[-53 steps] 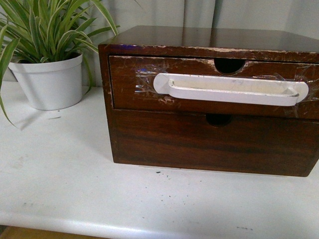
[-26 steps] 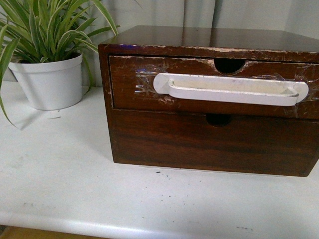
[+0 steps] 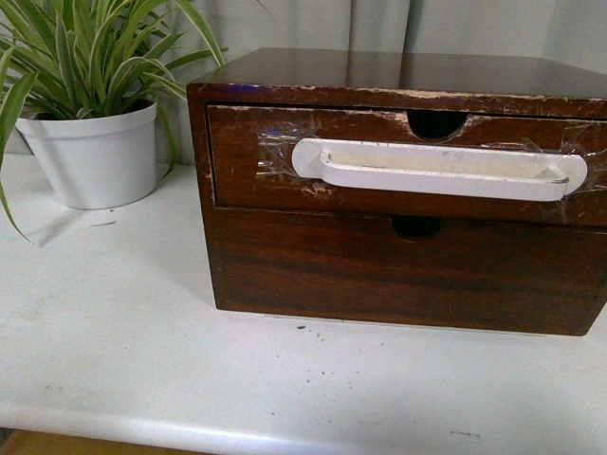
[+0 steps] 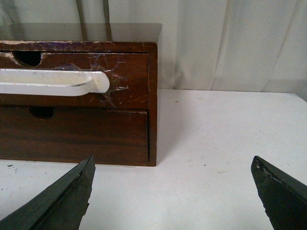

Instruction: Open drawer

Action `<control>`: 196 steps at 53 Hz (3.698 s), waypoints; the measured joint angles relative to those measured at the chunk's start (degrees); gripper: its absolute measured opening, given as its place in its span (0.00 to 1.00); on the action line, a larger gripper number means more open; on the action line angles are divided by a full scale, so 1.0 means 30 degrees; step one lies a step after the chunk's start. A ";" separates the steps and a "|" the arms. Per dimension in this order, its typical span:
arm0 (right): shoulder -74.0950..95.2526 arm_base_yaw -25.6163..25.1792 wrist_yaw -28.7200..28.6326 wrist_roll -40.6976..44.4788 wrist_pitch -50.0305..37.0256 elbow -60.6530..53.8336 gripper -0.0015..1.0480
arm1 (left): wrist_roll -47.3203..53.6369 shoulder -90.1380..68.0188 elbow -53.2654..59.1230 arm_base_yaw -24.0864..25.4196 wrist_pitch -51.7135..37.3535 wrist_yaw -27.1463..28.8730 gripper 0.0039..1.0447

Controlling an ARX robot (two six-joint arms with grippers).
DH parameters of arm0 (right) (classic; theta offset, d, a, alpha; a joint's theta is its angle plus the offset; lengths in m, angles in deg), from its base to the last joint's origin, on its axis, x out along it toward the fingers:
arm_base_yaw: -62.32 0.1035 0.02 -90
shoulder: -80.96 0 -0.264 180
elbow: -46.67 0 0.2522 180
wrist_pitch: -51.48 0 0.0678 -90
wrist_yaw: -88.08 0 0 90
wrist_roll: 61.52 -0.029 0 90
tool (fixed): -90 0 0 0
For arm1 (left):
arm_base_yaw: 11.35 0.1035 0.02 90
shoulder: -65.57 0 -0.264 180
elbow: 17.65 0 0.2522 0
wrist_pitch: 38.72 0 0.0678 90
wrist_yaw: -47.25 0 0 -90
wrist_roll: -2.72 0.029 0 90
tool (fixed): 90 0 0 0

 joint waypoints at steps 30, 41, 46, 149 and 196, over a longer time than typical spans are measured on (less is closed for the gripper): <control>1.3187 -0.0415 -0.9034 1.0083 0.3461 0.8429 0.91 | 0.7796 -1.3952 -0.8765 -0.4189 -0.0962 -0.4124 0.94; 1.7697 0.1195 -0.7686 1.3384 0.5078 1.2626 0.91 | 1.1628 -1.9715 -1.4076 -0.6426 0.1603 -0.5559 0.94; 1.8812 0.1690 -0.7380 1.4586 0.5880 1.3755 0.91 | 1.2866 -2.1500 -1.5752 -0.7278 0.2069 -0.5530 0.94; 2.6250 0.4605 -0.6652 1.9824 0.7971 1.7748 0.91 | 1.7201 -3.1110 -2.2724 -1.0360 0.6914 -0.6237 0.94; 2.2891 0.5268 -0.8655 2.1966 1.1285 1.5526 0.91 | 1.8702 -2.6622 -1.8753 -1.1344 0.8488 -0.7045 0.94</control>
